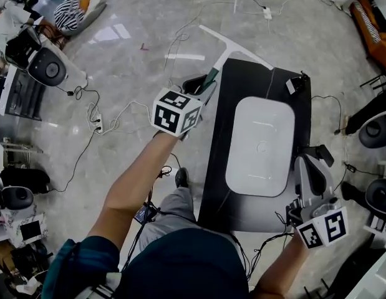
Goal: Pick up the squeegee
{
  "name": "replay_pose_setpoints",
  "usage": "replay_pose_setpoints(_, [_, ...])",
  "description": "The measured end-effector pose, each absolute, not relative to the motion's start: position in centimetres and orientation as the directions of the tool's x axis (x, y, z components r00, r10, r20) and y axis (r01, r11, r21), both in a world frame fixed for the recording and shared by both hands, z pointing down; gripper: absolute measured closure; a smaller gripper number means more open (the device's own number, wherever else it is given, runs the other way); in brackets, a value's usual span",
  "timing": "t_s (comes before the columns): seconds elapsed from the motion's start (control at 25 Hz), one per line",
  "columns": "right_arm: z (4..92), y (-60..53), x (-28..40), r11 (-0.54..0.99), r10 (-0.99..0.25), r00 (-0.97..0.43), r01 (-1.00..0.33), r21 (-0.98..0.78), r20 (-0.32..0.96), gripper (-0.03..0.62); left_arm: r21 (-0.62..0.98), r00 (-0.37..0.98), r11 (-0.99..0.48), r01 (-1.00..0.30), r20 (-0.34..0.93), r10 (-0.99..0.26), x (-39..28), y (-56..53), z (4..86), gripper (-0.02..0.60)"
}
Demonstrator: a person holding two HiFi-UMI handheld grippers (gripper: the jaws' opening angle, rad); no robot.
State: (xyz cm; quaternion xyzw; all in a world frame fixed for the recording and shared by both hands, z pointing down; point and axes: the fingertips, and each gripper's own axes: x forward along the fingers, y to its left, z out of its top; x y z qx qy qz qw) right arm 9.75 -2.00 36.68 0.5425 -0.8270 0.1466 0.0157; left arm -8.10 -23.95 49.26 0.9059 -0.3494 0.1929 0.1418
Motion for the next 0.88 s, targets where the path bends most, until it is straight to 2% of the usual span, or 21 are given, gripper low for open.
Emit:
replay_pose_setpoints(0.36, [33.0, 0.4, 9.8, 0.376, -0.902, -0.404, -0.909, -0.180, 0.150, 0.585, 0.044, 0.721, -0.747, -0.664, 0.303, -0.623, -11.4, -18.6, 38.4, 0.486])
replay_pose_setpoints(0.88, [28.3, 3.8, 9.2, 0.386, -0.912, -0.396, -0.917, -0.099, 0.108, 0.585, -0.075, 0.745, -0.761, -0.645, 0.163, -0.647, -15.4, -9.1, 28.4, 0.486])
